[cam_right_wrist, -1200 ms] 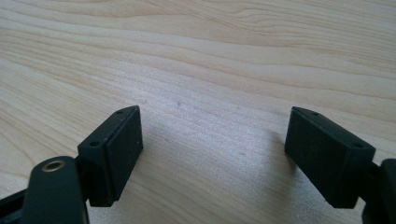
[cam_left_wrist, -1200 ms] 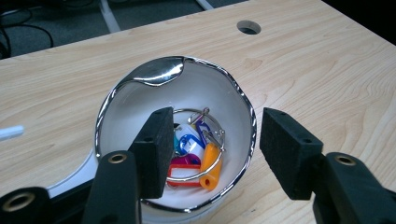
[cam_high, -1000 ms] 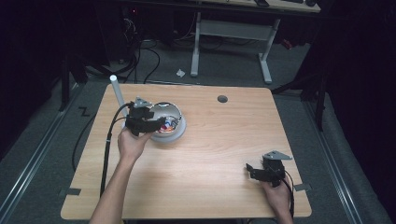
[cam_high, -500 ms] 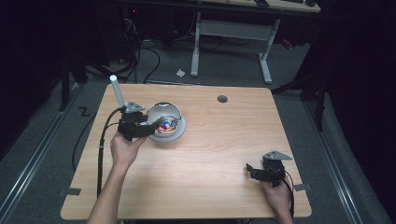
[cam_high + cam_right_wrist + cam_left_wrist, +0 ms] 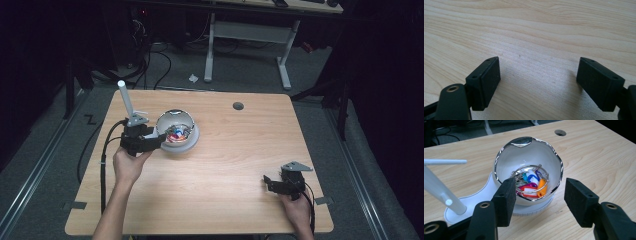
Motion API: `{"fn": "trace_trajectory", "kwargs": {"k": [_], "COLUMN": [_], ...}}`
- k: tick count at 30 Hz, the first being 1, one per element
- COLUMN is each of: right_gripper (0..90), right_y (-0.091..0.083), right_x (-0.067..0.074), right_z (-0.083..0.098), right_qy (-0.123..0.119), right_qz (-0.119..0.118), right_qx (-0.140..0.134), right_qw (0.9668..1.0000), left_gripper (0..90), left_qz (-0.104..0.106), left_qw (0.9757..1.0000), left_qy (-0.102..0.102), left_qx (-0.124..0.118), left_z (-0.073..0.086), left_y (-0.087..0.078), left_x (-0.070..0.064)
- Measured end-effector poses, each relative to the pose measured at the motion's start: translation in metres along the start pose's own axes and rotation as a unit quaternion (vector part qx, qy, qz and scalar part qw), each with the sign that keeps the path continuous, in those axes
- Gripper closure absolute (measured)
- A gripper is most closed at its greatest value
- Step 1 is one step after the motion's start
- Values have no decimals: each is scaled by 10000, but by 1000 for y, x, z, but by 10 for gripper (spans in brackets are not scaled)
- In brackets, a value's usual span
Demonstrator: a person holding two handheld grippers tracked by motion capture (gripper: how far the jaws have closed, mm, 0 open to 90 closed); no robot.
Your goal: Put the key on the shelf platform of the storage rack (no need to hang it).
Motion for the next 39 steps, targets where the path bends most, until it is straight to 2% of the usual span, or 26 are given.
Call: {"fn": "trace_trajectory", "kwargs": {"k": [1, 2, 3, 4, 5, 6, 7, 9, 10, 12, 15, 16, 17, 18, 19, 21, 22, 24, 25, 28, 30, 31, 32, 38, 39], "right_gripper": [192, 192, 192, 192, 193, 193, 193, 192, 192, 193, 192, 192, 193, 192, 192, 192, 193, 192, 193, 193, 192, 193, 192, 193, 192], "right_y": [0, 0, 0, 0, 0, 0, 0, 0, 0, 0, 0, 0, 0, 0, 0, 0, 0, 0, 0, 0, 0, 0, 0, 0, 0], "right_x": [0, 0, 0, 0, 0, 0, 0, 0, 0, 0, 0, 0, 0, 0, 0, 0, 0, 0, 0, 0, 0, 0, 0, 0, 0], "right_z": [0, 0, 0, 0, 0, 0, 0, 0, 0, 0, 0, 0, 0, 0, 0, 0, 0, 0, 0, 0, 0, 0, 0, 0, 0], "right_qy": [1, 1, 2, 2, 0, 1, 1, 1, 0, 1, 1, -1, 1, 0, 1, 1, 2, 0, 1, 0, -1, -1, 0, 1, 1], "right_qz": [0, 1, 1, 1, 1, 1, 1, 1, 2, 1, 2, 1, 1, 1, 2, 1, 1, 2, 1, 1, 1, 2, 1, 2, 2], "right_qx": [1, 0, 0, 1, 0, 0, 0, 0, -1, 0, 0, 0, 0, 1, 1, 0, 0, -1, 0, 0, 0, 0, 0, 1, 0], "right_qw": [10000, 10000, 10000, 10000, 10000, 10000, 10000, 10000, 10000, 10000, 10000, 10000, 10000, 10000, 10000, 10000, 10000, 10000, 10000, 10000, 10000, 10000, 10000, 10000, 10000], "left_gripper": [431, 432, 431, 431, 431, 431, 431, 431, 431, 430, 427, 427, 426, 426, 426, 425, 424, 424, 424, 423, 422, 422, 421, 420, 420], "left_qz": [-11, 10, 191, 203, -31, -19, 174, 178, -52, -76, -112, -80, 112, -101, -96, -148, -117, -163, -131, -125, -122, -176, -141, -147, -101], "left_qw": [10000, 10000, 9994, 9994, 10000, 10000, 9994, 9993, 9999, 9997, 9997, 9998, 9991, 9997, 9998, 9996, 9997, 9993, 9995, 9995, 9997, 9994, 9995, 9986, 9988], "left_qy": [-61, -34, -174, -134, -73, -76, -172, -238, -160, -239, -212, -168, -307, -237, -190, -241, -211, -325, -258, -280, -212, -301, -258, -511, -471], "left_qx": [-6, -19, -228, -237, -24, -22, -235, -235, -3, 14, -19, -27, -285, -50, -54, -65, -64, -73, -87, -45, -61, -75, -66, -63, -43], "left_z": [-1, -1, -1, -1, 0, 1, 1, 1, 1, 1, 1, 1, 1, 2, 2, 2, 2, 2, 2, 3, 4, 4, 3, 2, 3], "left_y": [-1, -2, 1, 0, -4, -5, -2, -3, -7, -10, -12, -13, -10, -15, -16, -17, -17, -19, -19, -21, -21, -22, -22, -29, -30], "left_x": [0, 2, 0, 2, 6, 8, 6, 8, 13, 15, 19, 20, 17, 21, 22, 24, 26, 27, 30, 33, 36, 37, 38, 43, 44]}}
Point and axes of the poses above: each handheld gripper's, and its own axes: y roughly forward along the jaws, z roughly out of its underside, x roughly to its left, the point moved 3 cm from there along y, roughly forward along the jaws, and after that the axes turned 5 degrees about -x, right-handed, at the moved point
